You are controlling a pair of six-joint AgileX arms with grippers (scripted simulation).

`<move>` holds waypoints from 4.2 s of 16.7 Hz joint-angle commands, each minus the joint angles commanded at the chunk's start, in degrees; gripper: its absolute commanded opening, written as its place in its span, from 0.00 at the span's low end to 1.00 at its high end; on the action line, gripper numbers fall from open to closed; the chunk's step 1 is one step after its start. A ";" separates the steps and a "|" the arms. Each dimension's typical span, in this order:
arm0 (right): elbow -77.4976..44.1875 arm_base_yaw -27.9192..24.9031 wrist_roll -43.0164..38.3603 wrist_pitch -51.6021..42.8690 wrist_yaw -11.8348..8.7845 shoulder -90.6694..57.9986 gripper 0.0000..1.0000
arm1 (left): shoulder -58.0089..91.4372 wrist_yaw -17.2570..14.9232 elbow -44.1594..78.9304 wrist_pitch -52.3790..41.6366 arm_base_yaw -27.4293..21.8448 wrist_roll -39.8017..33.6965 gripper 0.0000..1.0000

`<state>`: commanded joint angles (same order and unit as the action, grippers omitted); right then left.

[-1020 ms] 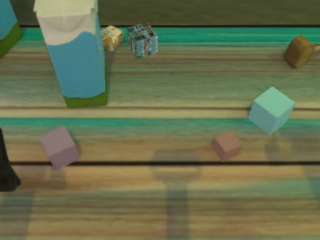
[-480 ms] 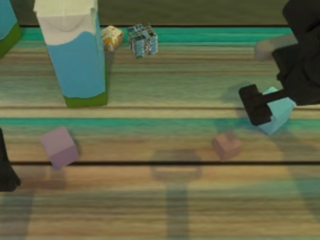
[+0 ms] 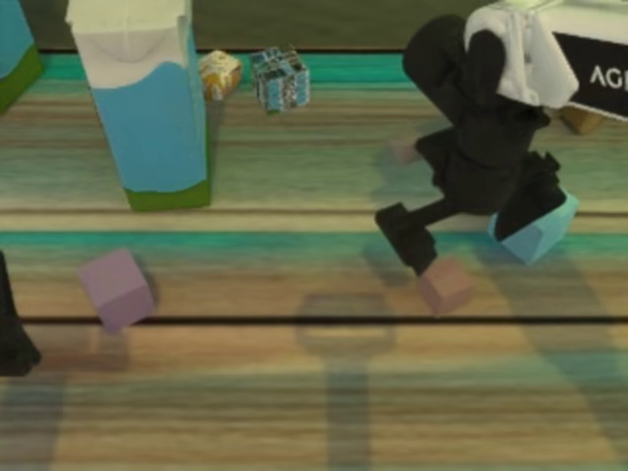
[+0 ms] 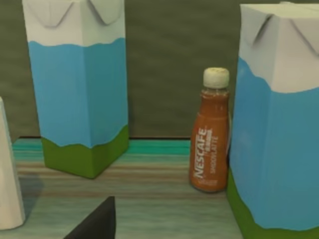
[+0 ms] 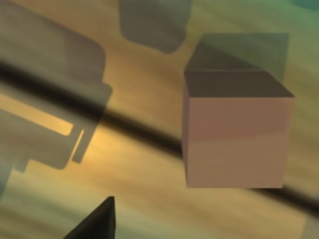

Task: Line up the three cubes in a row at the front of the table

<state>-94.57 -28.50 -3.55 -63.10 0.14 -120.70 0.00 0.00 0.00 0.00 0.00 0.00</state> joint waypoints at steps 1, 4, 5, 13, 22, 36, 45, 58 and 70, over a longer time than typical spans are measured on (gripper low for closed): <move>-1.00 -0.28 -0.03 -0.54 0.00 -1.02 1.00 | 0.00 0.00 0.00 0.00 0.00 0.00 1.00; -1.51 -0.41 -0.05 -0.80 0.00 -1.49 1.00 | 0.00 0.00 0.00 0.00 0.00 0.00 1.00; -1.51 -0.41 -0.05 -0.80 0.00 -1.49 1.00 | 0.00 0.00 0.00 0.00 0.00 0.00 1.00; 3.91 -0.36 -0.06 8.54 0.04 -5.15 1.00 | 0.00 0.00 0.00 0.00 0.00 0.00 1.00; 8.41 -0.49 -0.23 16.35 0.07 -8.72 0.92 | 0.00 0.00 0.00 0.00 0.00 0.00 1.00; 8.41 -0.49 -0.23 16.35 0.07 -8.72 0.00 | 0.00 0.00 0.00 0.00 0.00 0.00 1.00; 6.88 -0.50 -0.14 14.68 0.19 -6.43 0.00 | 0.00 0.00 0.00 0.00 0.00 0.00 1.00; 0.22 -0.92 -1.02 2.35 0.14 -1.12 0.00 | 0.00 0.00 0.00 0.00 0.00 0.00 1.00; 18.72 -11.59 -35.03 3.99 1.29 14.76 0.00 | 0.00 0.00 0.00 0.00 0.00 0.00 1.00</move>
<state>-75.86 -40.09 -38.59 -59.11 1.42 -105.94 0.00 0.00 0.00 0.00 0.00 0.00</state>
